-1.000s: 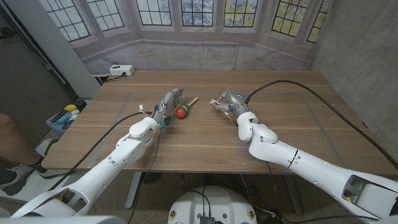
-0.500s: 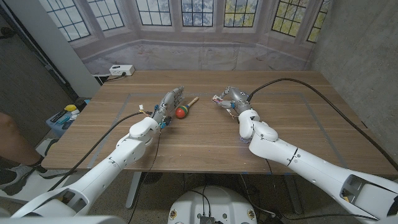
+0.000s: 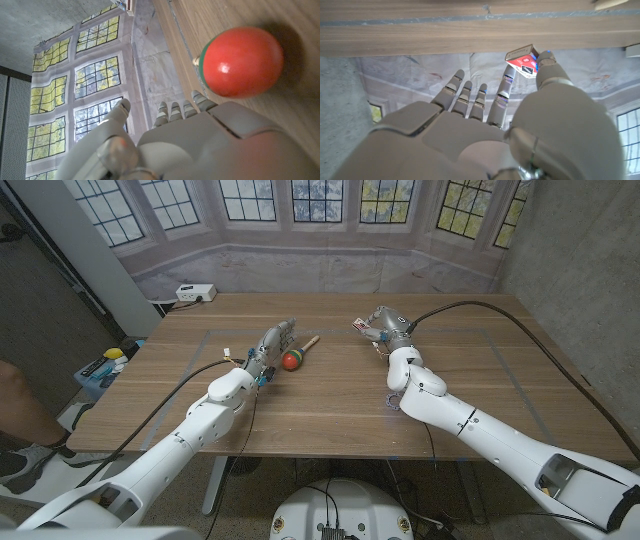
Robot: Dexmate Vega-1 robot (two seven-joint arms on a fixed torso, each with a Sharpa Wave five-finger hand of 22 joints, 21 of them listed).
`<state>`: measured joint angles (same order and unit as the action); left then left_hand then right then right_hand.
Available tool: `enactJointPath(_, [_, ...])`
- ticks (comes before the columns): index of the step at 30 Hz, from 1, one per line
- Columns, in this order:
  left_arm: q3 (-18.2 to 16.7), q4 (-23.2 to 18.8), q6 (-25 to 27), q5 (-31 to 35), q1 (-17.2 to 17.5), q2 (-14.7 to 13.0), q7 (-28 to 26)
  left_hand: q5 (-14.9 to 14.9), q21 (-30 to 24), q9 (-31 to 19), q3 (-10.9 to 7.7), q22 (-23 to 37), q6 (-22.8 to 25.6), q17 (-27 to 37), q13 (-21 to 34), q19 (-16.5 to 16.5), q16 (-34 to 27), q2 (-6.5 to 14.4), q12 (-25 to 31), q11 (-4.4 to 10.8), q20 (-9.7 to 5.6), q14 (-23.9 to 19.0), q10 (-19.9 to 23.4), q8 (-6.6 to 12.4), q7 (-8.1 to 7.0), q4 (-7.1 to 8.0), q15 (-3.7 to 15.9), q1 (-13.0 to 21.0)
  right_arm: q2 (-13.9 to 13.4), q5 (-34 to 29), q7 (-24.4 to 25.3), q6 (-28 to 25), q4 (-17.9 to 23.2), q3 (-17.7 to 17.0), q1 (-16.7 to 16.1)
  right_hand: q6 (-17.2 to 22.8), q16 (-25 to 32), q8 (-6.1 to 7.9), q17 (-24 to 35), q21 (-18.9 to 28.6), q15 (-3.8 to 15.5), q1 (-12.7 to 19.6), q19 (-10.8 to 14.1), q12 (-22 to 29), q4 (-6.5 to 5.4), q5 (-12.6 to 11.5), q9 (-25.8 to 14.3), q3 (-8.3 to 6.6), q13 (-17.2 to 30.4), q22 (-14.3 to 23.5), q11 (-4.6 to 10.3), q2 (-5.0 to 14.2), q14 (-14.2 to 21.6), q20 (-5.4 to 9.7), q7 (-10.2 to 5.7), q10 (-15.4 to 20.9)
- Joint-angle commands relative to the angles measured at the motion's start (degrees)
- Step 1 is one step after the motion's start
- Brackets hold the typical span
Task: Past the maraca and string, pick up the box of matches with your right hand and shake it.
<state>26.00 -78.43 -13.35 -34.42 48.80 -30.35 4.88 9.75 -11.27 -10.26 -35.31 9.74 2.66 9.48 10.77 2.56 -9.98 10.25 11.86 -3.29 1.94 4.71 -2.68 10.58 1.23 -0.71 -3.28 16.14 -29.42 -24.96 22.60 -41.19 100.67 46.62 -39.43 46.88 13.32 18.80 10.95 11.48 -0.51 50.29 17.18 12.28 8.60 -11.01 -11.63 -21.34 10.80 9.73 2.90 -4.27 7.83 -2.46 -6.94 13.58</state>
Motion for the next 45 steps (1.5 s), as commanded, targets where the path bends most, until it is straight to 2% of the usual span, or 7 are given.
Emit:
enactJointPath(1, [0.0,0.3,0.2,-0.3,-0.2,0.0,0.4,0.3,0.1,-0.1,0.05,0.2,0.4,0.1,0.2,0.2,-0.1,-0.1,0.0,-0.26,0.4,0.1,0.2,-0.01,-0.08,-0.02,-0.46,0.5,3.1,4.2,7.3,1.7,-3.8,-5.9,-0.1,0.5,0.0,-0.31,0.1,0.0,0.01,0.2,0.5,0.0,-0.13,0.1,-0.3,-0.26,0.3,0.1,0.08,0.32,0.9,0.1,0.0,0.8])
enactJointPath(19, [-0.3,-0.4,0.6,-0.7,0.4,-0.2,-0.1,0.3,0.1,-0.1,0.07,0.2,0.5,0.1,0.2,0.2,-0.1,0.0,0.0,-0.35,0.44,0.1,0.2,0.04,-0.06,0.02,-0.44,0.6,3.9,9.5,11.5,2.3,-7.0,-8.5,1.5,0.4,0.0,-0.56,0.1,0.0,-0.07,0.3,0.8,-0.1,-0.04,0.1,-0.3,-0.26,0.3,0.1,0.03,0.47,1.3,0.21,0.22,1.1])
enactJointPath(28, [-0.1,-0.5,0.8,-0.6,0.4,-0.1,-0.1,0.3,0.1,-0.1,0.08,0.2,0.5,0.1,0.2,0.2,-0.1,0.0,0.0,-0.37,0.47,0.0,0.2,0.02,-0.03,0.05,-0.46,0.6,2.6,9.1,11.4,2.3,-5.8,-6.6,1.6,0.4,0.0,-0.68,0.1,0.0,-0.04,0.3,0.8,-0.2,-0.05,0.2,-0.3,-0.23,0.3,0.1,0.05,0.58,1.5,0.22,0.28,1.2])
enactJointPath(45, [0.0,-0.8,0.7,-0.5,0.6,-0.2,-0.1,0.4,0.1,-0.1,0.09,0.2,0.5,0.1,0.2,0.2,-0.1,0.0,0.0,-0.37,0.5,0.0,0.2,0.02,-0.1,0.07,-0.48,0.7,0.4,5.1,7.4,-0.1,-1.3,-1.0,1.4,0.5,-0.1,-0.87,0.1,-0.1,-0.26,0.4,0.8,-0.3,-0.02,0.3,-0.3,-0.21,0.3,0.1,0.02,0.78,1.5,0.1,0.47,1.3])
